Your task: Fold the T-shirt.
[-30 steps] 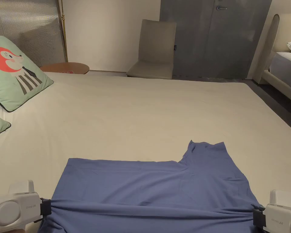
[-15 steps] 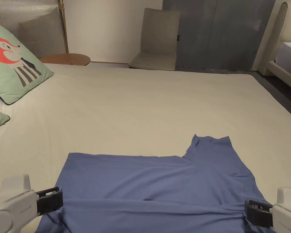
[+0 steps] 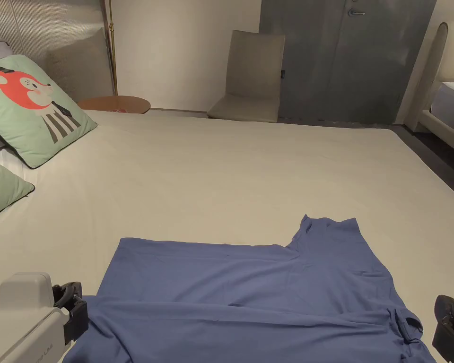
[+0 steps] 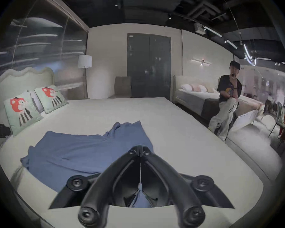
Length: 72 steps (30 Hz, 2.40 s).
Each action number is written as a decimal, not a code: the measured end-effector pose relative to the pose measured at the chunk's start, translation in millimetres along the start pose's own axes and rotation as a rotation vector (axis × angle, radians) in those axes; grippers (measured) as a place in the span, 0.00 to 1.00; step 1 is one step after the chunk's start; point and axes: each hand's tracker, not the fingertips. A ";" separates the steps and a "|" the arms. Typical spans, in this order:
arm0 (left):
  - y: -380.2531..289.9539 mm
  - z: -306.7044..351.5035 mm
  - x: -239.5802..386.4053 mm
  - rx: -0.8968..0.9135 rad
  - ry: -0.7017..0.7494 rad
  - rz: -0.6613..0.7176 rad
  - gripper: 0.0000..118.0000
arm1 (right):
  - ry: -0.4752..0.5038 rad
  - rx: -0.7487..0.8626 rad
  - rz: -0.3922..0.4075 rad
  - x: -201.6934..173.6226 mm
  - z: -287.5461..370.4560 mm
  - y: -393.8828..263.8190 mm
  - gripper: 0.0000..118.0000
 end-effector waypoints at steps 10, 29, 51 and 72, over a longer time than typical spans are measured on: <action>-28.6 -47.1 -41.3 -0.361 -0.039 0.152 0.33 | -0.009 -0.072 0.009 -0.6 7.9 -14.9 0.00; -49.3 -73.7 -51.5 -0.465 -0.034 0.121 0.07 | -0.102 -0.403 0.002 42.1 -41.7 -56.8 0.96; -31.3 5.3 -60.1 -0.482 0.021 0.100 0.06 | 0.036 -0.510 0.027 61.2 24.0 -9.8 0.04; -99.8 58.7 -71.4 -0.486 0.081 0.149 0.64 | -0.020 -0.637 0.138 62.6 53.2 -82.6 0.69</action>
